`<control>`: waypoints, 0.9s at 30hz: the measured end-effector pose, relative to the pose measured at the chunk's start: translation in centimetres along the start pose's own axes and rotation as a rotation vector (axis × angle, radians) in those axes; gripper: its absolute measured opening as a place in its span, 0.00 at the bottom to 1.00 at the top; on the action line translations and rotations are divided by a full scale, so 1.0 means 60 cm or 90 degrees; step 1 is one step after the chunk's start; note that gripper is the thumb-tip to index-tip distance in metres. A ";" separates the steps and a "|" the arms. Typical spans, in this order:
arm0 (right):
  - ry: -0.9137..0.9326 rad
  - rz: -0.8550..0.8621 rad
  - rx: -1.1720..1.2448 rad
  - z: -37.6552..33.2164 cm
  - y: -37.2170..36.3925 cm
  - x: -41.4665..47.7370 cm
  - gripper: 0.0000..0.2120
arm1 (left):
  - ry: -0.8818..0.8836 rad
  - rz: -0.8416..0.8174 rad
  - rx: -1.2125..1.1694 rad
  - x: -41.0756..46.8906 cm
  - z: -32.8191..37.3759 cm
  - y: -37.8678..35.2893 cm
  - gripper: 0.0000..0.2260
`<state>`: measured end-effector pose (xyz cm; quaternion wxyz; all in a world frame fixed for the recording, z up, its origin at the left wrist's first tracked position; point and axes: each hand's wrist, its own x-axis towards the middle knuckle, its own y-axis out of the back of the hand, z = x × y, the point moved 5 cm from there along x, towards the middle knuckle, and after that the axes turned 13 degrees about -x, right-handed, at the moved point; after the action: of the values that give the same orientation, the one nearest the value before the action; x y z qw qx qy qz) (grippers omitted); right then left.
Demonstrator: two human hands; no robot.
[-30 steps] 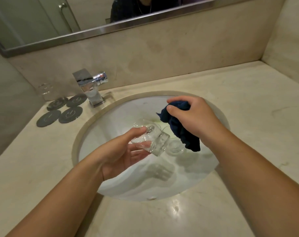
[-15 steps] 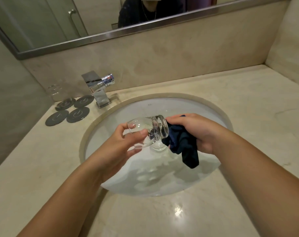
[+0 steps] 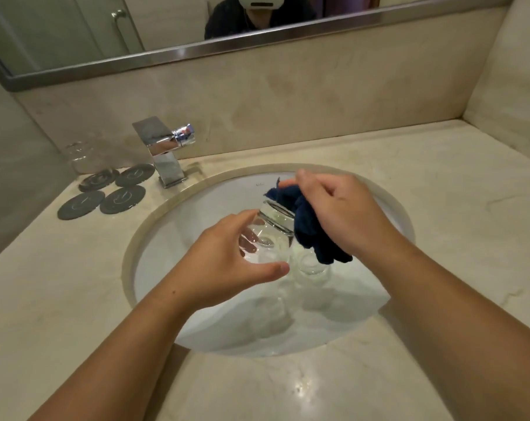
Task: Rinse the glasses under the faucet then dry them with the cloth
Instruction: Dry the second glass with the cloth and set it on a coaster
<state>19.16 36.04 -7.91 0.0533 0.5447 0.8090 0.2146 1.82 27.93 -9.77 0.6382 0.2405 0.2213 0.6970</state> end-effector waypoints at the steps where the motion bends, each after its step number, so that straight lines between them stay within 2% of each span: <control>1: 0.035 -0.001 -0.033 -0.004 -0.007 -0.003 0.19 | -0.004 0.009 0.009 0.002 0.000 -0.001 0.31; 7: 0.165 0.074 -0.140 -0.018 -0.020 -0.007 0.17 | 0.023 0.047 -0.028 0.002 -0.003 -0.002 0.30; 10: 0.182 0.120 -0.151 -0.024 -0.012 -0.010 0.15 | 0.035 0.055 -0.052 0.000 -0.001 -0.003 0.33; 15: 0.174 0.137 -0.118 -0.025 -0.012 -0.014 0.15 | 0.039 0.106 -0.059 0.001 -0.006 0.014 0.29; 19: 0.115 0.105 -0.068 -0.023 -0.012 -0.010 0.19 | -0.003 0.096 -0.048 -0.005 0.001 0.010 0.34; 21: 0.071 0.086 -0.006 -0.015 -0.008 -0.004 0.21 | -0.037 0.095 -0.058 -0.005 0.006 0.009 0.33; 25: -0.048 0.053 0.135 0.007 -0.016 0.006 0.22 | -0.043 0.080 -0.164 0.001 0.009 0.006 0.30; 27: -0.102 0.056 0.228 0.015 -0.024 0.008 0.22 | -0.020 0.088 -0.233 0.004 0.007 0.006 0.36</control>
<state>18.01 36.25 -9.25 0.0106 0.5953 0.8030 0.0253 1.78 28.17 -9.20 0.6251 0.1461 0.0639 0.7641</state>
